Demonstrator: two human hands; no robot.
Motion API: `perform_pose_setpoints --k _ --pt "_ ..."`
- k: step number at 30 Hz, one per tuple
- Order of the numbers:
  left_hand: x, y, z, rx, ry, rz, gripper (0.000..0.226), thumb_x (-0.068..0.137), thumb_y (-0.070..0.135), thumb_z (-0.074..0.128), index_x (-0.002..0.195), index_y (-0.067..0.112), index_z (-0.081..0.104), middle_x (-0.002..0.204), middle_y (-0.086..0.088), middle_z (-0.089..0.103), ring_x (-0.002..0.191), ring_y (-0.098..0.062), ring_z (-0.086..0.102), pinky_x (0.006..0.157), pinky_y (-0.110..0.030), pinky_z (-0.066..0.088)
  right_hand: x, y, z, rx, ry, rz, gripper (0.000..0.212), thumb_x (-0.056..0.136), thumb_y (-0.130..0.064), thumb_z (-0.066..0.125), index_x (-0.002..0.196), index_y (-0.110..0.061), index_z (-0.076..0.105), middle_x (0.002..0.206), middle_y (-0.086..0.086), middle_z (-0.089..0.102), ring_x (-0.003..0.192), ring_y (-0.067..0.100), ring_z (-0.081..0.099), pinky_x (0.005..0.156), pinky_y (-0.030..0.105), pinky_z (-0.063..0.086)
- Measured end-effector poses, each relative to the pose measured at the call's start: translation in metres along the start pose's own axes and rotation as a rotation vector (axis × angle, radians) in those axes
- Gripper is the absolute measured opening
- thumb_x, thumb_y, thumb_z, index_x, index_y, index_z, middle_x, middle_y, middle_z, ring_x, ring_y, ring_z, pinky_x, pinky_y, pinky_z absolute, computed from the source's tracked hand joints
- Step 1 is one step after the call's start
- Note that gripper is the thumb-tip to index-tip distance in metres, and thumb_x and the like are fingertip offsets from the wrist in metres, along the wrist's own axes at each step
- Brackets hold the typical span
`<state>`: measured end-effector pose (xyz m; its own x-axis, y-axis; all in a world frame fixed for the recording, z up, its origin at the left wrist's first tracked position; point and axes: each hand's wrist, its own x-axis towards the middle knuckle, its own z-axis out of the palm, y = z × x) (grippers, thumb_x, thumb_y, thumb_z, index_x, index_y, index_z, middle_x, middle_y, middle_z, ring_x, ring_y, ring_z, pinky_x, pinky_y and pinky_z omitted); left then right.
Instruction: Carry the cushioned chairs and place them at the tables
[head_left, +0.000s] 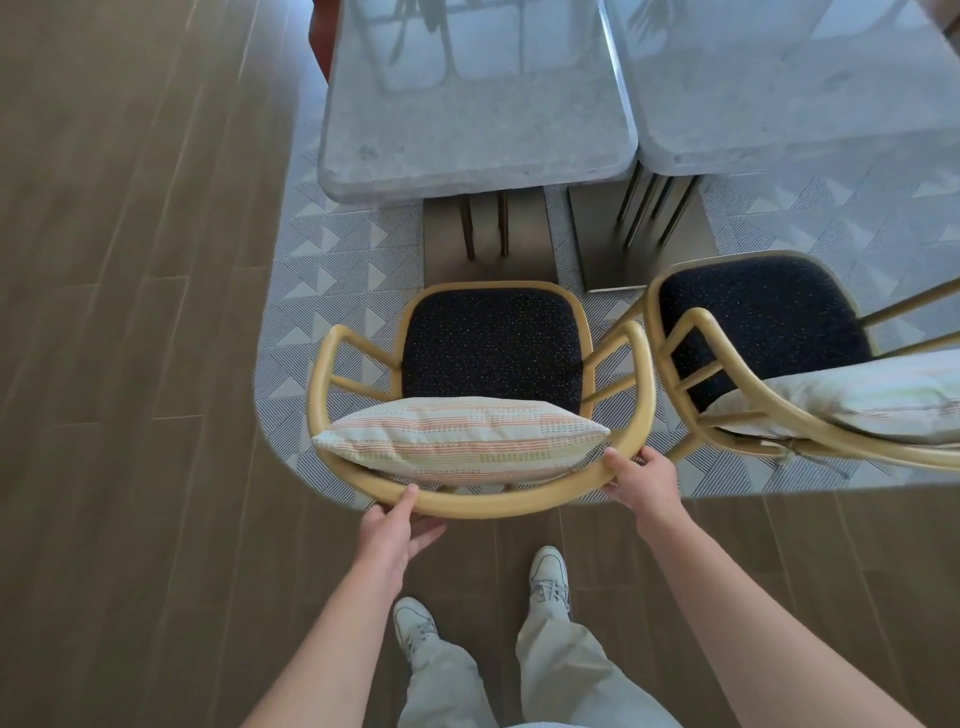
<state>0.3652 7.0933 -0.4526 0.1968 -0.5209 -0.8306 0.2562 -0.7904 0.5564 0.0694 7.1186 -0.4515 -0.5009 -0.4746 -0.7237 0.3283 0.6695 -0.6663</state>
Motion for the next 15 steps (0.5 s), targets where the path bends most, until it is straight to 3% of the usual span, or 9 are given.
perform_pose_setpoints --k 4,15 --pt "-0.004 0.002 0.003 0.004 0.011 -0.011 0.022 0.099 0.014 0.064 0.116 0.003 0.057 0.116 -0.021 0.069 0.09 -0.032 0.075 0.063 -0.039 0.063 0.0 0.0 -0.002 -0.032 0.003 -0.029 0.011 0.095 -0.011 0.065 0.106 -0.008 0.064 0.096 0.009 0.071 0.085 0.022 0.072 0.064 0.03 0.059" --pt "-0.023 -0.012 0.012 0.005 0.024 0.003 0.009 0.101 0.01 0.061 0.109 0.006 0.061 0.114 -0.02 0.07 0.09 -0.032 0.076 0.067 -0.041 0.062 -0.008 -0.019 -0.013 -0.145 -0.095 0.009 0.025 0.101 -0.024 0.056 0.117 -0.004 0.055 0.107 0.012 0.067 0.093 0.024 0.07 0.076 0.036 0.059"
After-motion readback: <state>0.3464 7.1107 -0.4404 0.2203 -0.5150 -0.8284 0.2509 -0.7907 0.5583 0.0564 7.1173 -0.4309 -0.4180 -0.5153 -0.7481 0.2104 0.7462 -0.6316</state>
